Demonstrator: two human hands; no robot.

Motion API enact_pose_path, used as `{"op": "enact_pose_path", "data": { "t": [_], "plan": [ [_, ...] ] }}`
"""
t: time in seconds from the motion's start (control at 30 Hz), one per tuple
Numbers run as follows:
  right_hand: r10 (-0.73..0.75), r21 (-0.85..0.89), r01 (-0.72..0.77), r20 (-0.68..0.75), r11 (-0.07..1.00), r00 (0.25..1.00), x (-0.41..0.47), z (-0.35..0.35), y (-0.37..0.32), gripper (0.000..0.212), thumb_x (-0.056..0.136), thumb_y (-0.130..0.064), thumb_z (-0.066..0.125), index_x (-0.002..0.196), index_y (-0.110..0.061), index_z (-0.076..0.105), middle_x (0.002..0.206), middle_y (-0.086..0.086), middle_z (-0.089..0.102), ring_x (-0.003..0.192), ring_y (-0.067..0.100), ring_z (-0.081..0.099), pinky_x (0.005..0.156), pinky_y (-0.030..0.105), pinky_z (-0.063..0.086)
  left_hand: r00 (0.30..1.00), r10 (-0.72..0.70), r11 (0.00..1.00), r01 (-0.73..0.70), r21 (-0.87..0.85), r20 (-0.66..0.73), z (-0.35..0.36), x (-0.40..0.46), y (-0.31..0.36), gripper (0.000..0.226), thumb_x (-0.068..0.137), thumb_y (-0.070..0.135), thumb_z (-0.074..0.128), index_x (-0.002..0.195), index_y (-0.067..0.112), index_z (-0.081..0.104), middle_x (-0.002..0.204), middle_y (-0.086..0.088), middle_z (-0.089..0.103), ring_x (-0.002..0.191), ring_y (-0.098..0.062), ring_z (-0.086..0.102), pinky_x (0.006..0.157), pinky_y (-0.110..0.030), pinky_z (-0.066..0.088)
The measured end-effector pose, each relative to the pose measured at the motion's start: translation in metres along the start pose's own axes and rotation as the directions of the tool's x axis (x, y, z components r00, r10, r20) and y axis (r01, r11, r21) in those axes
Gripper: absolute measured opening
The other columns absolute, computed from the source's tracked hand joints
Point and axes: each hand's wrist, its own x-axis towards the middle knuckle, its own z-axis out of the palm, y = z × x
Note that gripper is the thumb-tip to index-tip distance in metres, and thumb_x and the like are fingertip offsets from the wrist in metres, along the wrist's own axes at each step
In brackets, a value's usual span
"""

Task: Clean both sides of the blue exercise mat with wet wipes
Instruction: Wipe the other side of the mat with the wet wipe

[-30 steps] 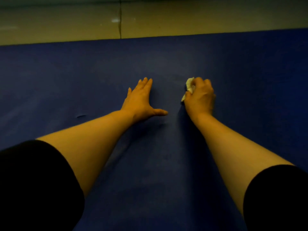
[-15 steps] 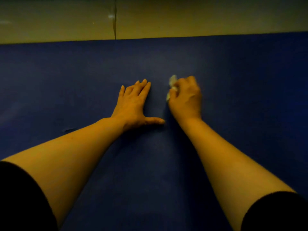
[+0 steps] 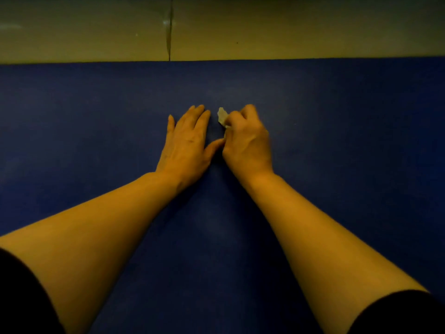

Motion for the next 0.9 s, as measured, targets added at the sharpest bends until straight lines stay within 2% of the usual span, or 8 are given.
{"op": "enact_pose_path", "data": {
  "t": [0.07, 0.27, 0.43, 0.53, 0.67, 0.73, 0.83, 0.9],
  "plan": [
    [0.008, -0.022, -0.008, 0.0, 1.0, 1.0, 0.012, -0.004, 0.01, 0.012, 0.085, -0.007, 0.054, 0.086, 0.002, 0.062, 0.098, 0.023, 0.054, 0.076, 0.041, 0.055, 0.064, 0.042, 0.041, 0.998, 0.006, 1.0, -0.006, -0.002, -0.06, -0.001, 0.0, -0.002, 0.052, 0.102, 0.025, 0.041, 0.15, 0.009, 0.029, 0.158, -0.009, 0.024, 0.147, -0.022, 0.017, 0.119, -0.044, 0.0],
    [0.416, -0.039, -0.437, -0.24, 0.899, 0.877, 0.063, -0.026, 0.059, 0.024, 0.09, -0.006, 0.048, 0.111, -0.004, 0.06, 0.12, 0.016, 0.048, 0.102, 0.032, 0.053, 0.075, 0.024, 0.033, 0.987, -0.006, 1.0, 0.003, -0.018, -0.162, -0.001, 0.028, -0.005, 0.047, 0.103, 0.015, 0.04, 0.148, 0.006, 0.032, 0.157, -0.012, 0.026, 0.146, -0.024, 0.02, 0.121, -0.036, 0.003],
    [-0.027, 0.023, 0.029, -0.079, 0.999, 0.997, 0.05, 0.018, 0.012, 0.029, 0.086, -0.02, 0.047, 0.084, 0.002, 0.066, 0.09, 0.021, 0.056, 0.065, 0.033, 0.055, 0.055, 0.032, 0.035, 0.964, -0.102, 0.988, 0.07, -0.138, -0.245, 0.009, 0.05, 0.011, 0.048, 0.1, 0.01, 0.041, 0.147, 0.002, 0.032, 0.155, -0.014, 0.029, 0.145, -0.024, 0.023, 0.121, -0.036, 0.012],
    [0.009, -0.048, -0.014, -0.113, 0.999, 0.993, 0.069, 0.007, 0.035, 0.028, 0.091, -0.016, 0.047, 0.082, 0.001, 0.067, 0.097, 0.02, 0.056, 0.075, 0.034, 0.056, 0.063, 0.032, 0.034, 0.953, -0.097, 0.993, 0.073, -0.094, -0.287, 0.022, 0.054, 0.013, 0.048, 0.1, 0.008, 0.039, 0.146, 0.0, 0.033, 0.154, -0.016, 0.031, 0.145, -0.026, 0.025, 0.121, -0.033, 0.009],
    [0.277, -0.092, -0.306, -0.24, 0.948, 0.93, 0.1, -0.009, 0.069, 0.024, 0.093, -0.012, 0.046, 0.098, -0.001, 0.067, 0.114, 0.015, 0.053, 0.092, 0.029, 0.056, 0.068, 0.023, 0.029, 0.932, -0.1, 0.995, 0.093, -0.037, -0.348, 0.03, 0.055, 0.013, 0.047, 0.099, 0.008, 0.038, 0.145, 0.0, 0.035, 0.152, -0.016, 0.035, 0.144, -0.027, 0.028, 0.119, -0.033, 0.011],
    [0.197, -0.053, -0.215, -0.245, 0.975, 0.949, 0.1, 0.005, 0.054, 0.022, 0.09, -0.009, 0.049, 0.097, -0.001, 0.068, 0.108, 0.017, 0.054, 0.085, 0.031, 0.057, 0.068, 0.027, 0.035, 0.923, -0.106, 0.994, 0.1, -0.034, -0.37, 0.031, 0.053, 0.014, 0.046, 0.099, 0.009, 0.037, 0.144, 0.0, 0.037, 0.15, -0.017, 0.037, 0.143, -0.027, 0.031, 0.119, -0.034, 0.014],
    [-0.022, 0.035, 0.023, -0.048, 0.999, 0.999, 0.095, 0.024, 0.026, 0.029, 0.086, -0.005, 0.054, 0.112, 0.0, 0.064, 0.107, 0.015, 0.053, 0.083, 0.028, 0.056, 0.068, 0.028, 0.042, 0.908, -0.109, 0.994, 0.099, -0.046, -0.404, 0.032, 0.053, 0.014, 0.045, 0.098, 0.008, 0.039, 0.141, -0.002, 0.042, 0.147, -0.018, 0.043, 0.14, -0.027, 0.036, 0.118, -0.035, 0.019],
    [-0.047, 0.034, 0.046, 0.026, 0.998, 0.999, 0.103, 0.02, 0.028, 0.024, 0.089, -0.009, 0.054, 0.109, -0.002, 0.066, 0.108, 0.012, 0.052, 0.084, 0.024, 0.055, 0.065, 0.024, 0.038, 0.903, -0.104, 0.994, 0.101, -0.029, -0.417, 0.034, 0.052, 0.014, 0.044, 0.097, 0.008, 0.04, 0.139, -0.002, 0.044, 0.145, -0.017, 0.045, 0.138, -0.027, 0.038, 0.117, -0.037, 0.023]
  ]
}}
